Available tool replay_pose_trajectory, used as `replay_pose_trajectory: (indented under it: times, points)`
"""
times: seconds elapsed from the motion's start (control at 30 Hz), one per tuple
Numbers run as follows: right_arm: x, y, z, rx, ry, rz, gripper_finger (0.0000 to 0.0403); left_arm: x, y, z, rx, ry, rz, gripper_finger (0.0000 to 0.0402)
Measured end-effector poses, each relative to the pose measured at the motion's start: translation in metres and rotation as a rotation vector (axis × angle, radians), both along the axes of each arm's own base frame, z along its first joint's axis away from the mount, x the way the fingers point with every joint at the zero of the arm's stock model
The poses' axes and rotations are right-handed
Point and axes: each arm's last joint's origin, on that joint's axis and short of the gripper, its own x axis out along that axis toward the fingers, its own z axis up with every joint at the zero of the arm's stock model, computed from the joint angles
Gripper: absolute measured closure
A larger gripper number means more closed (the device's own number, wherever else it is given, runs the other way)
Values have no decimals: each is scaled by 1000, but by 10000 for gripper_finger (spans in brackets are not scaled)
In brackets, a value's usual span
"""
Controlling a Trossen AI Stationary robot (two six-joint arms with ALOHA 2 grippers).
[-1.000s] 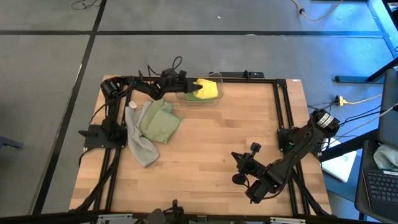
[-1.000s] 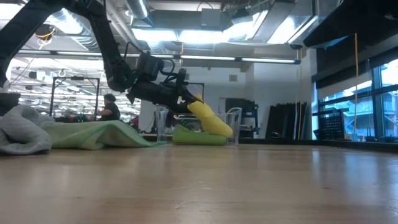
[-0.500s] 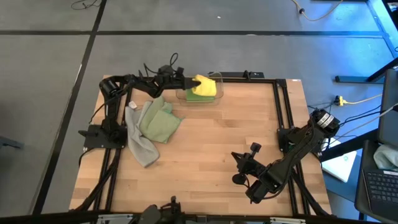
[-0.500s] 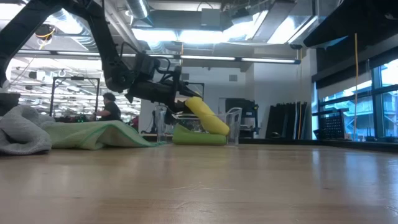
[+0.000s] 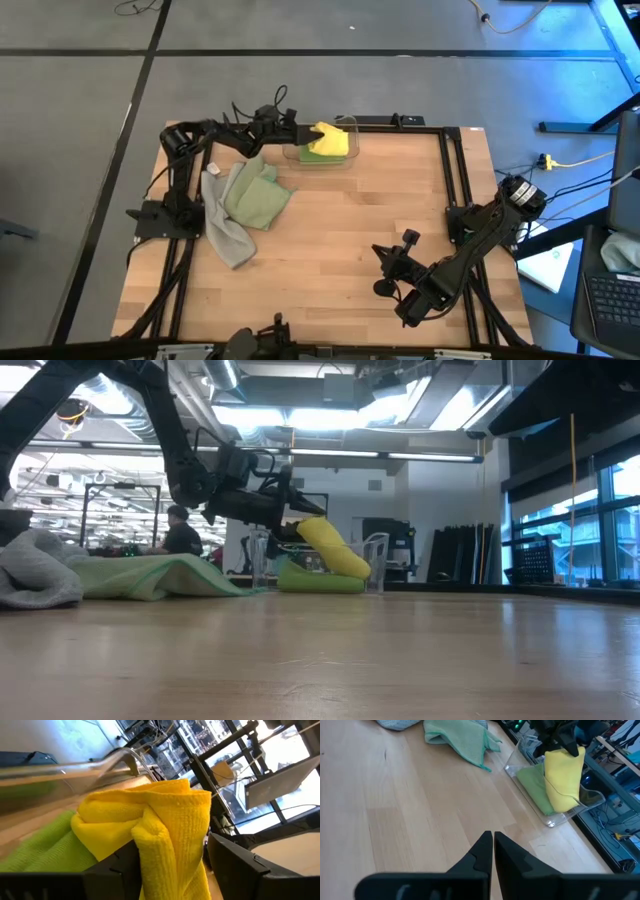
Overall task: Fold microfiber towels
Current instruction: Put the yellow microfiber cloth into the transparent bin
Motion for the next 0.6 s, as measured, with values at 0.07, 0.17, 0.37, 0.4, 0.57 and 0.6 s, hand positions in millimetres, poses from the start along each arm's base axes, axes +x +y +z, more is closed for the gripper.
replay_pose_trajectory:
  times: [0.07,0.17,0.37,0.4,0.57,0.6]
  points:
    - [0,0,0,6,6,1,381,-4,4,0,0,0,16,202]
    - [0,0,0,8,8,1,381,-9,10,0,-1,-1,25,202]
    - [4,-5,3,-76,-82,-30,381,-7,6,0,-4,-5,-26,202]
    - [8,-9,4,-103,-106,-48,381,-6,6,0,0,-4,-29,202]
    - [37,-50,4,-238,44,-126,381,-3,3,0,11,-3,-42,202]
    - [44,-59,4,-260,85,-137,381,-3,2,0,12,-4,-44,202]
